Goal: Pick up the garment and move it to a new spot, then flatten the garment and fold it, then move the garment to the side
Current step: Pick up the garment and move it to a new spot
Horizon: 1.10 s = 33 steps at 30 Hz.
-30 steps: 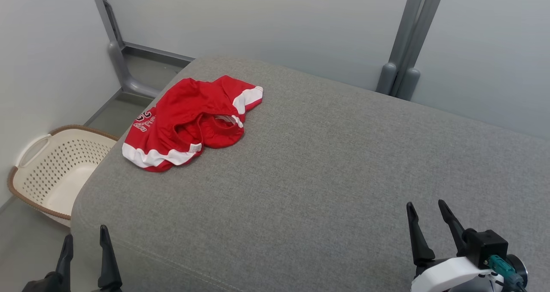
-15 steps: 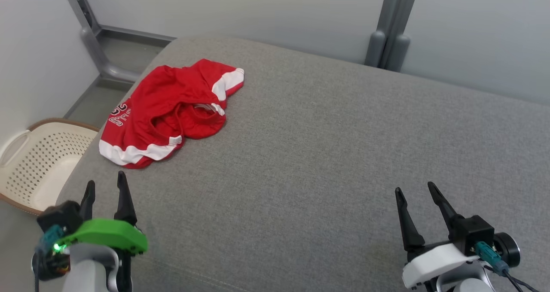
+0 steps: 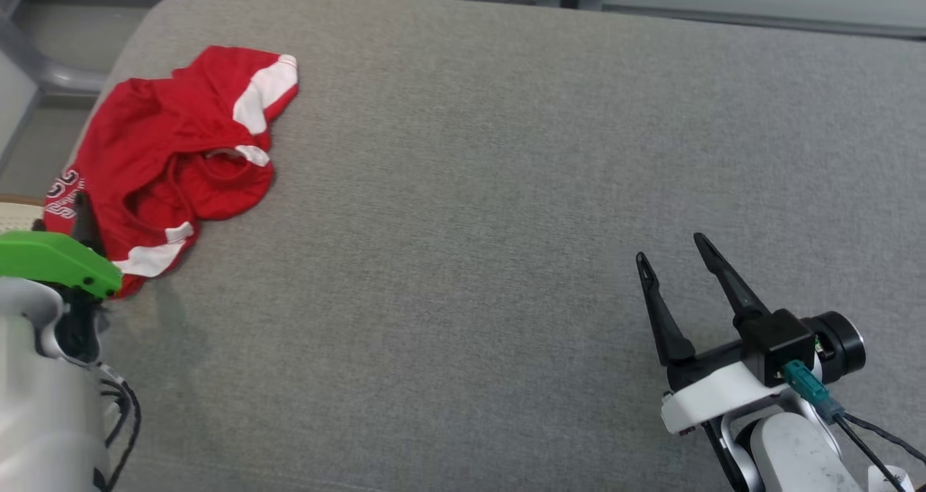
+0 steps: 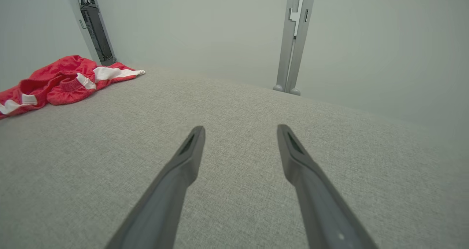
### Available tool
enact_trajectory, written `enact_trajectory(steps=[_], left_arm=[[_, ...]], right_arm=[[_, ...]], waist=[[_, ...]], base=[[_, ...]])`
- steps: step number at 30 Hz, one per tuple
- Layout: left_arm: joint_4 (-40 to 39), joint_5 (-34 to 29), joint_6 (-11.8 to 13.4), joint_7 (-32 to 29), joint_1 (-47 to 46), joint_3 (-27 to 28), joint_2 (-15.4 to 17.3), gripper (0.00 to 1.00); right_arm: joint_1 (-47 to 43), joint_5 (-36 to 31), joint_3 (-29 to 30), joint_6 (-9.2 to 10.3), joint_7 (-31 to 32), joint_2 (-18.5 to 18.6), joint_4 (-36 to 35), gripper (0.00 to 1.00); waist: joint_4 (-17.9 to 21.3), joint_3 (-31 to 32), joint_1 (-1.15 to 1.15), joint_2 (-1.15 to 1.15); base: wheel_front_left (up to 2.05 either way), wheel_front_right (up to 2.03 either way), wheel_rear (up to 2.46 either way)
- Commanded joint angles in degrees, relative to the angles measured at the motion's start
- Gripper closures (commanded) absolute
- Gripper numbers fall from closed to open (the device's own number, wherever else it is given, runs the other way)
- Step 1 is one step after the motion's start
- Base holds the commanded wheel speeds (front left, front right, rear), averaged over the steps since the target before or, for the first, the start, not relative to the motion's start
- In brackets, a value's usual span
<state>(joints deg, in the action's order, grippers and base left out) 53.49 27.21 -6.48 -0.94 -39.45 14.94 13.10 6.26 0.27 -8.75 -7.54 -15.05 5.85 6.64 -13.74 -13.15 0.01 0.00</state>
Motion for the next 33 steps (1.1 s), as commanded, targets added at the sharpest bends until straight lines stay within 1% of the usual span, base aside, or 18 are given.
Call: enact_trajectory(steps=[1, 8, 10, 13, 14, 18, 19, 20, 22, 23, 27, 30, 33], left_arm=[[0.5, 0.2, 0.0, -1.1, -1.7, 0.1, 1.0, 0.0], [4.0, 3.6, -0.4, -11.4, -4.6, 1.5, 7.1, 0.0], [5.1, 3.2, -0.1, -13.5, -4.7, 1.5, 8.7, 0.0], [6.4, 4.3, -0.1, -16.1, -4.3, 2.1, 9.7, 0.0], [7.3, 5.1, 0.4, -17.2, -4.1, 2.7, 10.0, 0.0], [9.8, 4.9, 2.0, -20.8, -2.7, 2.1, 9.7, 0.0], [10.1, 4.9, 1.8, -21.2, -2.6, 2.0, 9.5, 0.79], [10.4, 4.9, 1.7, -21.7, -2.1, 1.7, 9.2, 1.0], [10.7, 4.9, 1.5, -22.7, -1.3, 1.3, 8.9, 1.0], [10.2, 4.9, 1.4, -22.1, -1.1, 1.3, 9.1, 1.0], [6.5, 4.4, 0.6, -19.6, -1.3, 0.6, 10.8, 1.0], [2.3, 2.9, 0.4, -17.3, -1.0, -0.2, 13.2, 1.0], [-2.6, 2.2, 0.1, -15.8, -0.7, -1.0, 14.3, 1.0]], right_arm=[[1.1, -0.3, 0.1, 0.11, -0.2, 0.2, -0.7, 0.0], [1.5, -0.4, -0.2, 0.11, -0.2, 0.3, -3.1, 0.0], [1.5, -0.3, -0.5, 0.11, -0.2, 0.3, -3.5, 0.0], [1.6, -0.1, -1.0, 0.11, -0.2, 0.1, -3.8, 0.0], [1.6, 0.0, -1.2, 0.11, -0.2, 0.0, -3.9, 0.0], [1.5, 0.2, -1.0, 0.11, -0.2, -0.3, -4.1, 0.0], [1.5, 0.2, -1.0, 0.11, -0.2, -0.4, -4.1, 0.0], [1.6, 0.3, -0.9, 0.11, -0.2, -0.5, -4.0, 0.0], [1.6, 0.5, -1.0, 0.11, -0.2, -0.7, -3.9, 0.0], [1.6, 0.6, -1.0, 0.11, -0.2, -0.7, -3.8, 0.0], [1.4, 1.2, -1.5, 0.11, -0.2, -1.2, -2.8, 0.0], [1.6, 1.9, -2.2, 0.11, -0.2, -1.6, -1.9, 0.0], [1.6, 2.6, -2.8, 0.11, -0.2, -2.2, -0.9, 0.0]], waist=[[7.7, -7.8, -0.01, 0.0], [13.0, -12.5, -0.01, 0.0], [14.2, -13.2, -0.01, 0.0], [15.8, -13.8, -0.01, 0.0], [16.3, -13.9, -0.01, 0.0], [17.3, -13.7, -0.01, 0.0], [17.3, -13.5, -0.01, 0.0], [17.3, -13.2, -0.01, 0.0], [17.1, -12.4, -0.01, 0.0], [17.0, -12.0, -0.01, 0.0], [16.1, -9.1, -0.01, 0.0], [15.7, -6.3, -0.01, 0.0], [15.5, -3.3, -0.01, 0.0]], base=[[0.0, 0.0, 0.0], [0.0, 0.0, 0.0], [0.0, 0.0, 0.0], [0.0, 0.0, 0.0], [0.0, 0.0, 0.0], [0.0, 0.0, 0.0], [0.0, 0.0, 0.0], [0.0, 0.0, 0.0], [0.0, 0.0, 0.0], [0.0, 0.0, 0.0], [0.0, 0.0, 0.0], [0.0, 0.0, 0.0], [0.0, 0.0, 0.0]])
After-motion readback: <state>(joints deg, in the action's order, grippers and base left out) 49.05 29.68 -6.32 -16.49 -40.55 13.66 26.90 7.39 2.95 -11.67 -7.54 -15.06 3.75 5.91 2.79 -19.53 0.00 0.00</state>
